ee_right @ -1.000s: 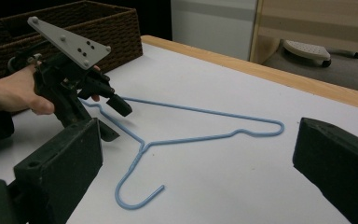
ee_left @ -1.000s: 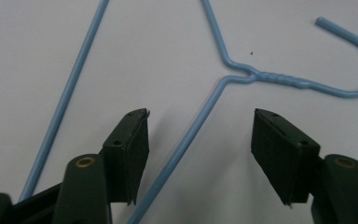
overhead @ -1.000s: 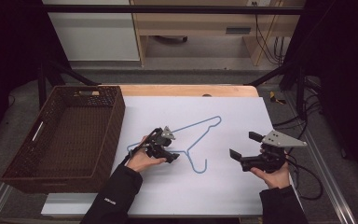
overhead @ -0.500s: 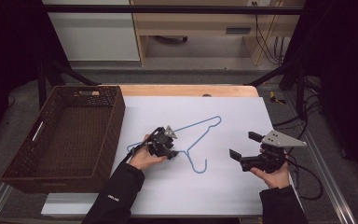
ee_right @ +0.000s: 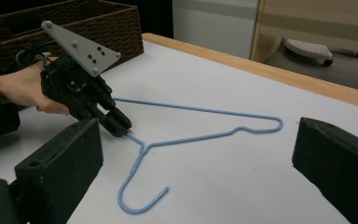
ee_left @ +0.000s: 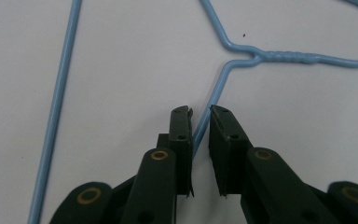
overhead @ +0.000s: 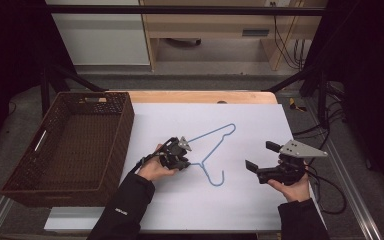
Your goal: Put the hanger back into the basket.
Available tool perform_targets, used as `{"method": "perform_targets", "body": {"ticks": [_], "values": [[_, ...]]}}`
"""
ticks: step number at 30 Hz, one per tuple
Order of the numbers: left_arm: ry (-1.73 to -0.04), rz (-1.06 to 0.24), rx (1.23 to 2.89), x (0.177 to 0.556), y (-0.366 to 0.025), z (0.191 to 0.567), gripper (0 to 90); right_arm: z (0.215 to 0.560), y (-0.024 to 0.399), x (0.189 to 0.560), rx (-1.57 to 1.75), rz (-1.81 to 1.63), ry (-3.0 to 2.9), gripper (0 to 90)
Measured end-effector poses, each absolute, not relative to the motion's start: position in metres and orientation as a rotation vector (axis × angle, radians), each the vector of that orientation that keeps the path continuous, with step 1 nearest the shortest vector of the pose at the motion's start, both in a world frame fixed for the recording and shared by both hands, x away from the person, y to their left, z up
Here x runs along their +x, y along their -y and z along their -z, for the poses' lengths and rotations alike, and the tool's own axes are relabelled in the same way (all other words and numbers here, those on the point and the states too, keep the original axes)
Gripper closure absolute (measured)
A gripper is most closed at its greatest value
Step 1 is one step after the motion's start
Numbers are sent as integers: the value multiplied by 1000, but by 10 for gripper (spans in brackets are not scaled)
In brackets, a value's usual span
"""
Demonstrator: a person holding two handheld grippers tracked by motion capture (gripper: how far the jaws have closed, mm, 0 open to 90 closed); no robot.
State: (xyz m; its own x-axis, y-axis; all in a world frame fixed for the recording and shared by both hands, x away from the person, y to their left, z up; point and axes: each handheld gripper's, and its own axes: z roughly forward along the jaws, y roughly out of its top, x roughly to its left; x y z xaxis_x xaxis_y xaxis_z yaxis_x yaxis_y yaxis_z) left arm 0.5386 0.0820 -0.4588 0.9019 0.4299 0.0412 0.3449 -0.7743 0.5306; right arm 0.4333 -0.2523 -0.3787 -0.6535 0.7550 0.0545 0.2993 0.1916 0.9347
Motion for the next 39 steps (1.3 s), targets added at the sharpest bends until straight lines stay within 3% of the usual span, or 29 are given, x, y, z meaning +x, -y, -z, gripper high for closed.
{"method": "perform_targets", "body": {"ticks": [10,18,30,39], "values": [[-506,-199,2556,537,-82,457,848,379,252,433,984,-1462,-2054,23],[-528,-182,2578,539,-80,456,829,379,251,434,986,-1463,-2058,24],[-452,-262,2628,533,-72,455,851,380,251,434,988,-1462,-2066,27],[-502,-290,2603,530,-69,455,872,381,249,434,984,-1458,-2076,29]]}}
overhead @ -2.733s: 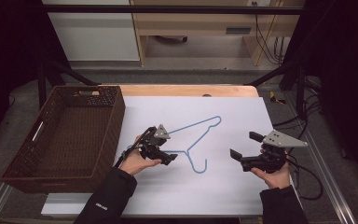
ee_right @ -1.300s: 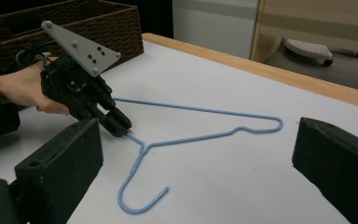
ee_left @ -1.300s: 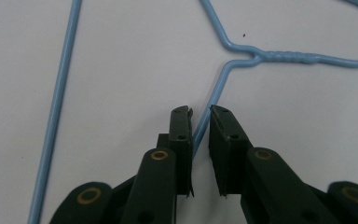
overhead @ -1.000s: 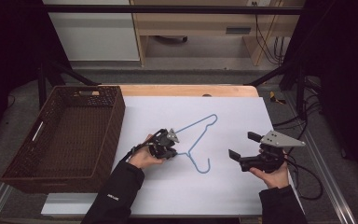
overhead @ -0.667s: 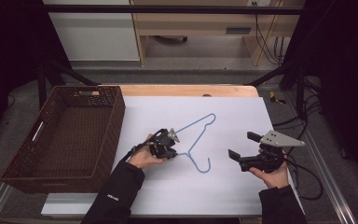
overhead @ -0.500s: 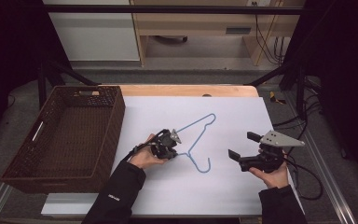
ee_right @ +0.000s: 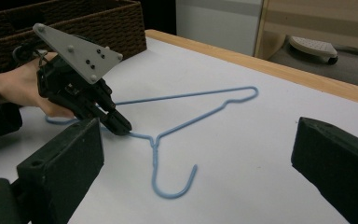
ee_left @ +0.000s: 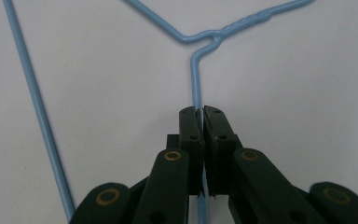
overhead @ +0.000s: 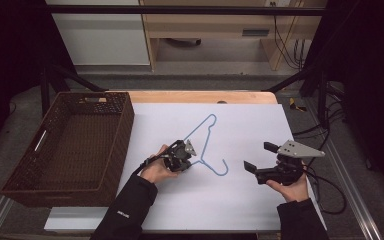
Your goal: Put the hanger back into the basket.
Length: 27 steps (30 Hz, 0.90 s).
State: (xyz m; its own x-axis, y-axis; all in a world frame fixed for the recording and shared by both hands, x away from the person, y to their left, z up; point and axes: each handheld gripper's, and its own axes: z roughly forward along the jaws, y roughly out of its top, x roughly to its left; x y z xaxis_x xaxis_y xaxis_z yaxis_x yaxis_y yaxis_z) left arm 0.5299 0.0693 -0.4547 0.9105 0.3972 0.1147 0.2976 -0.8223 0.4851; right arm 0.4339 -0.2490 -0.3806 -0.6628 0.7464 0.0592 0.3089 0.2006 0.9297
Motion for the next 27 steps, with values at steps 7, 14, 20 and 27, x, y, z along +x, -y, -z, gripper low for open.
{"method": "perform_targets", "body": {"ticks": [7,14,20,27], "values": [[-552,-281,2552,528,-75,450,873,382,247,434,981,-1455,-2088,32],[-585,-272,2479,524,-79,438,873,388,238,436,972,-1440,-2123,38],[-606,-294,2441,521,-84,428,873,398,224,439,957,-1424,-2179,44],[-629,-310,2392,519,-88,420,874,411,207,442,940,-1395,-2251,59]]}}
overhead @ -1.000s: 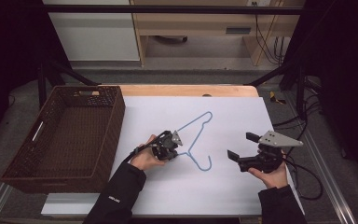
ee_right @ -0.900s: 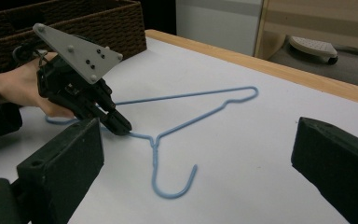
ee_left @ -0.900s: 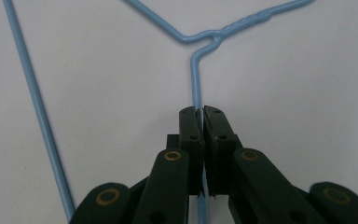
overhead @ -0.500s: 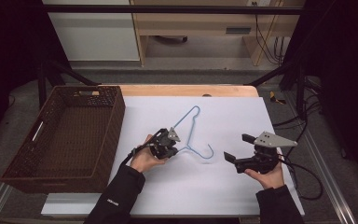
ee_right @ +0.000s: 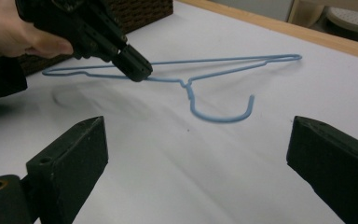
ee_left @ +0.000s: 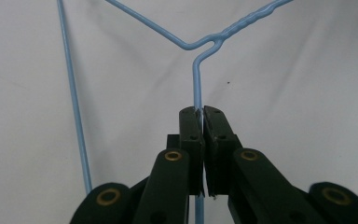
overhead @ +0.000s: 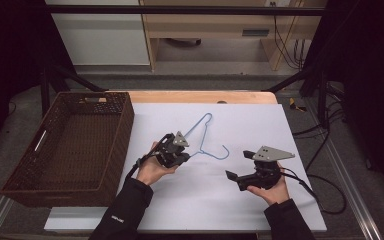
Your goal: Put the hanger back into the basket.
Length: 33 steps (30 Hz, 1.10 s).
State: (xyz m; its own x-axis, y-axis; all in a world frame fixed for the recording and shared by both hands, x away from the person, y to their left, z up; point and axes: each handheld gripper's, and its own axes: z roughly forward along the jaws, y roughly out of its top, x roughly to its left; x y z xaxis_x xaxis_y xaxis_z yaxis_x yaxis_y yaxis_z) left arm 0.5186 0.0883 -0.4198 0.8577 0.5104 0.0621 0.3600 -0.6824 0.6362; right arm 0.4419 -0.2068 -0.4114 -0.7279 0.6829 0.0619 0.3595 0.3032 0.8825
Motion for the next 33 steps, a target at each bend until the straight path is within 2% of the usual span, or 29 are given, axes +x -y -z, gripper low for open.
{"method": "perform_targets", "body": {"ticks": [16,33], "values": [[-642,-327,2316,512,-96,407,875,430,184,456,960,-1390,-2289,96],[-658,-327,2278,509,-98,404,875,435,160,487,985,-1454,-2229,298]]}}
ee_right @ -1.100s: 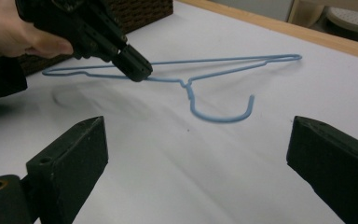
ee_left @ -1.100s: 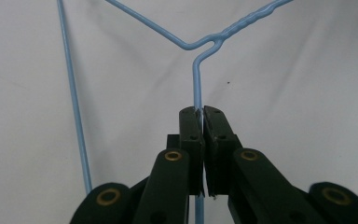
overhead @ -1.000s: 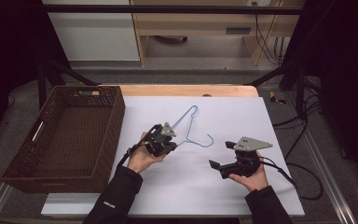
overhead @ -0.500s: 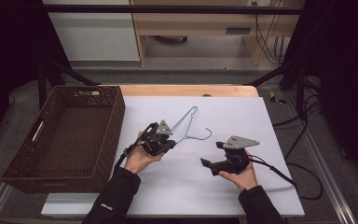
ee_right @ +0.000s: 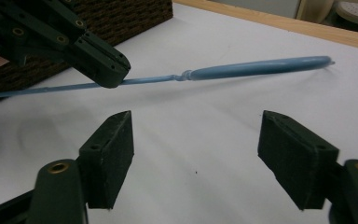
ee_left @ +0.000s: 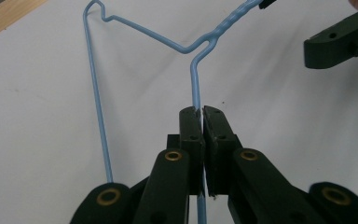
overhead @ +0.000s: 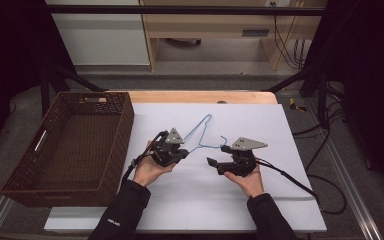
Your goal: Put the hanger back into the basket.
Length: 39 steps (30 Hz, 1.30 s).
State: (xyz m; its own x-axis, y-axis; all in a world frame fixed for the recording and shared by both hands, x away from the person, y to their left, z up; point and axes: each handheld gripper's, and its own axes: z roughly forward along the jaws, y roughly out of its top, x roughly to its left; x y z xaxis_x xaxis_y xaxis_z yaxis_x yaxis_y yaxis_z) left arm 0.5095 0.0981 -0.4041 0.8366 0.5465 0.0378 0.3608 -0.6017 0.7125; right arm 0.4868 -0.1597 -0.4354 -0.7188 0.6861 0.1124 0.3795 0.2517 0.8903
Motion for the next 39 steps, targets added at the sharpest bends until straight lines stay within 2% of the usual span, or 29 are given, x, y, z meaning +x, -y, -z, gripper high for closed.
{"method": "perform_targets", "body": {"ticks": [5,14,20,25,35,39], "values": [[-652,-326,2285,509,-98,404,874,438,155,495,1002,-1528,-2205,426],[-657,-327,2279,508,-99,403,875,440,149,497,953,-1523,-2204,508],[-649,-326,2294,508,-97,404,874,441,148,499,955,-1521,-2213,608],[-644,-327,2306,507,-94,407,875,441,146,501,947,-1520,-2215,631],[-636,-311,2330,507,-91,413,874,440,143,502,925,-1525,-2228,840],[-634,-310,2339,507,-89,414,873,439,143,502,916,-1503,-2227,851]]}}
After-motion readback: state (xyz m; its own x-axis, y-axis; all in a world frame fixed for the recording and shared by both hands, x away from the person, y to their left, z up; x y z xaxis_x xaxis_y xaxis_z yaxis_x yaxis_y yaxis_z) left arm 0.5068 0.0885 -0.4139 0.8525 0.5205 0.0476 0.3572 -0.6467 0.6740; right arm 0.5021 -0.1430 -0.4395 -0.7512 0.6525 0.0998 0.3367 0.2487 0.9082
